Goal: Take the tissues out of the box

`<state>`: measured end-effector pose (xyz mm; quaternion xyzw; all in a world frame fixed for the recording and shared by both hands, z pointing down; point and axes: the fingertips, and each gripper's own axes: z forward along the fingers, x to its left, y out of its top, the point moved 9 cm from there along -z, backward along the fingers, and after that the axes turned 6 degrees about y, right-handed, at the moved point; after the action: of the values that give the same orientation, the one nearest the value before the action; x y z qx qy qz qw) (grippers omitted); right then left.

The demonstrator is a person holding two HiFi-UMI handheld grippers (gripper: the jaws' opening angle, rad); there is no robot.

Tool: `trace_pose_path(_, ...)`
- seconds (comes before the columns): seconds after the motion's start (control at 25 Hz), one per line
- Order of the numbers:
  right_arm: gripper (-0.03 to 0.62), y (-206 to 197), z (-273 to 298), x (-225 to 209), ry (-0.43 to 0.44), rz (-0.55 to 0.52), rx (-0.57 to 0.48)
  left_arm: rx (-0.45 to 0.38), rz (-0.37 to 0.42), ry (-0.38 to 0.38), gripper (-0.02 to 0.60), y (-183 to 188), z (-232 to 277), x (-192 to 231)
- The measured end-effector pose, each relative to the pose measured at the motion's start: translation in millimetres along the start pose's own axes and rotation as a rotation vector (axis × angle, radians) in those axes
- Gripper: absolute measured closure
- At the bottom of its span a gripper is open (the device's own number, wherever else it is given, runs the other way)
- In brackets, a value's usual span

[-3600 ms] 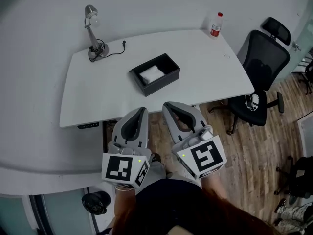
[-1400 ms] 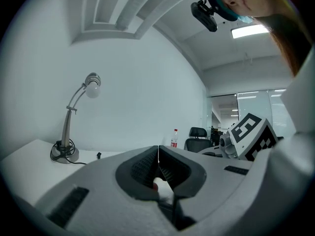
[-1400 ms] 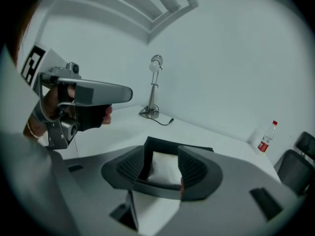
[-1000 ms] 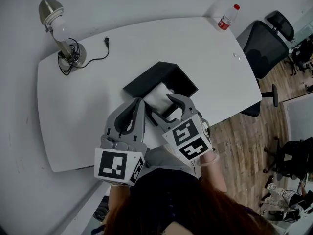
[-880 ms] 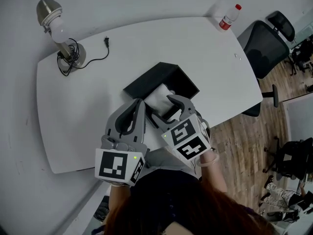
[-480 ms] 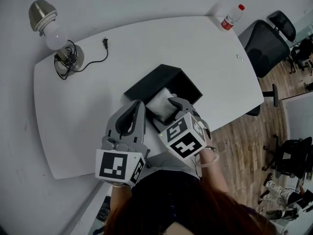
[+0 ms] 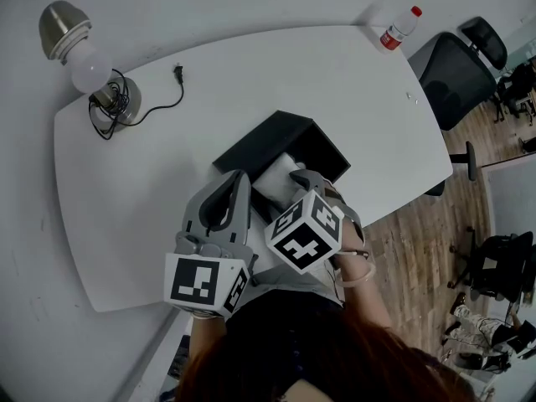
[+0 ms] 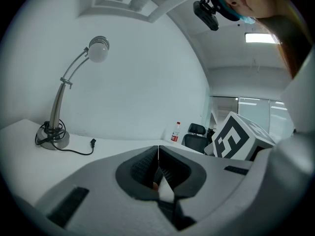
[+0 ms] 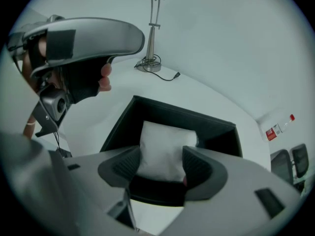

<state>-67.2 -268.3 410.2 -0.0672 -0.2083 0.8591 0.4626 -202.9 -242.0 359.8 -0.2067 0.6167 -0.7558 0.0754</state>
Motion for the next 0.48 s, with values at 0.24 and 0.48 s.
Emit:
trace_pose_path(0.24,0.354,0.2,0.5,-0.5,-0.013,-0.022,0.019,-0.002,0.004,-0.006,0.56,2.1,-0.4,-1.0)
trace_pose_path(0.48,0.375,-0.7,-2.5,-1.4,-0.023,-0.029,-0.003,-0.006,0.019,-0.005,0.56,4.5,-4.6,-4.4)
